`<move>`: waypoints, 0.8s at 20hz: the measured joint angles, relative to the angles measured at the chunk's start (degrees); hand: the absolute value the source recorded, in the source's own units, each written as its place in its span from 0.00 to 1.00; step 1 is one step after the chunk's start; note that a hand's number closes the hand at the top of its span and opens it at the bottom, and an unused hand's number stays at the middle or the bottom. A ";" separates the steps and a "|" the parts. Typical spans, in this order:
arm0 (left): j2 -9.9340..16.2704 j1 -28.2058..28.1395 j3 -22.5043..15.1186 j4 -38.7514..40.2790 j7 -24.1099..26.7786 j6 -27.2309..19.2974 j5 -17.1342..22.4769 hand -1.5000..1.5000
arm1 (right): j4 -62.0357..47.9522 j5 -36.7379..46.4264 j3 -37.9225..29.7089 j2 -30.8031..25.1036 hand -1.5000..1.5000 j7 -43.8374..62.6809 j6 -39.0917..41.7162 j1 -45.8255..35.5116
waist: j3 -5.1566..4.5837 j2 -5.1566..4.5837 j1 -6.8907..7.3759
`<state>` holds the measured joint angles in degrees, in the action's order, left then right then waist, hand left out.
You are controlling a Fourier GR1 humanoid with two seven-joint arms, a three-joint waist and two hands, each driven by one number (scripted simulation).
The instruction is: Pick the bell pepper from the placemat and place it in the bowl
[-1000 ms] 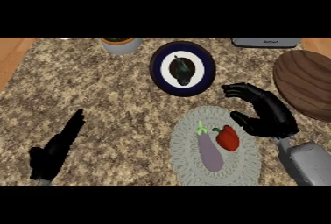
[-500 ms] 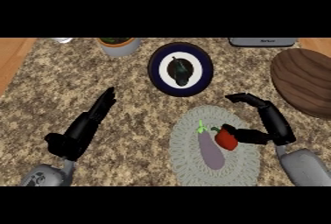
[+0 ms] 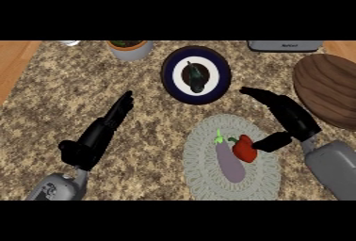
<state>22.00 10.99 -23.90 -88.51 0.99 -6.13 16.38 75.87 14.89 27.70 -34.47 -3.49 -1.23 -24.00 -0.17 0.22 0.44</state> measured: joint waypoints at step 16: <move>-1.31 -1.11 1.44 -0.55 -0.88 1.42 -1.17 0.50 | 10.23 -6.60 7.14 1.99 0.00 42.22 39.39 -11.50 | 0.07 -0.02 -0.32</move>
<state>20.69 9.88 -22.46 -89.06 0.10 -4.72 15.21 86.10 8.29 34.84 -32.49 38.73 38.16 -35.50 -0.10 0.20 0.12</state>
